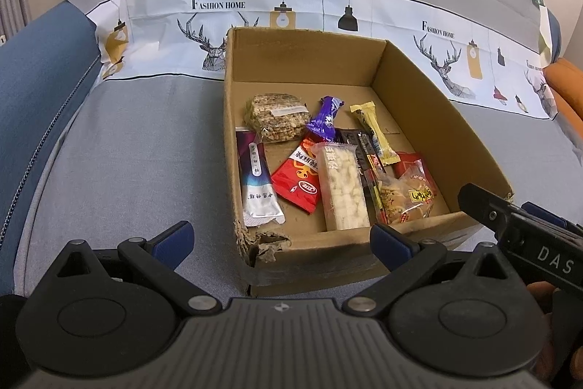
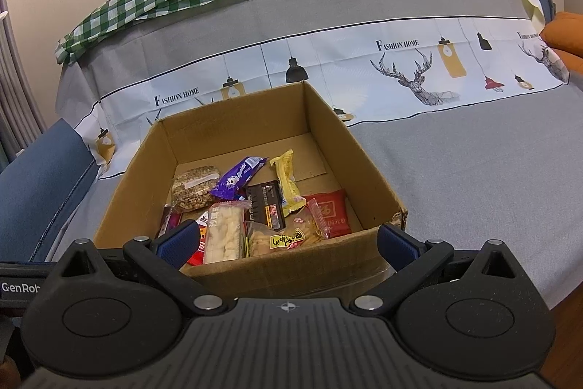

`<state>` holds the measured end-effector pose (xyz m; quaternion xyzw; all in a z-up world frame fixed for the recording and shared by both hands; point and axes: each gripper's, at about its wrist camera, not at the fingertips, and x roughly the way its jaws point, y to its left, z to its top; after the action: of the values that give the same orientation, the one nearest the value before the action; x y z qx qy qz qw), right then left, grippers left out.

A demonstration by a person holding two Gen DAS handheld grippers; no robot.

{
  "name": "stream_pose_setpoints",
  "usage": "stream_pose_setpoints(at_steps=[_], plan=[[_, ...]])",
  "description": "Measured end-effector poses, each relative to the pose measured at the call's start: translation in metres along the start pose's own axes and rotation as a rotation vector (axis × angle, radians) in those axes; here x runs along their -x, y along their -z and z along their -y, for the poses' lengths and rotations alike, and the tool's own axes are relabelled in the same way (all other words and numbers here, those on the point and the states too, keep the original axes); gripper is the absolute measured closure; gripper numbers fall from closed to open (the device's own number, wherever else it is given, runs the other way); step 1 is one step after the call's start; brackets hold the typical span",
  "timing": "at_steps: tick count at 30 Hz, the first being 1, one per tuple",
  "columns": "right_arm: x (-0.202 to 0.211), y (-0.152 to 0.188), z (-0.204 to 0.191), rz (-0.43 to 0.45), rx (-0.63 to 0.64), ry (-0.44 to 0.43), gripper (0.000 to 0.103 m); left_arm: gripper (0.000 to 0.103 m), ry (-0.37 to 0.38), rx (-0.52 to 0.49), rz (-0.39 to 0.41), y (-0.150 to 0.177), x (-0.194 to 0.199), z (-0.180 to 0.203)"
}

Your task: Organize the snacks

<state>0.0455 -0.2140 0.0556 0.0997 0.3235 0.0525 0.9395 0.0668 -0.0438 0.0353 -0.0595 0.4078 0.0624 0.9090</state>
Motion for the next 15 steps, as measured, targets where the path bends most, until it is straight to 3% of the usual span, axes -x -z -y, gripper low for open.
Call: stream_pose_setpoints(at_steps=[15], plan=[[-0.0002, -0.0005, 0.0005, 0.002, -0.009, -0.004, 0.001, 0.0, -0.002, -0.001, -0.003, -0.0017, -0.0027, 0.0054]])
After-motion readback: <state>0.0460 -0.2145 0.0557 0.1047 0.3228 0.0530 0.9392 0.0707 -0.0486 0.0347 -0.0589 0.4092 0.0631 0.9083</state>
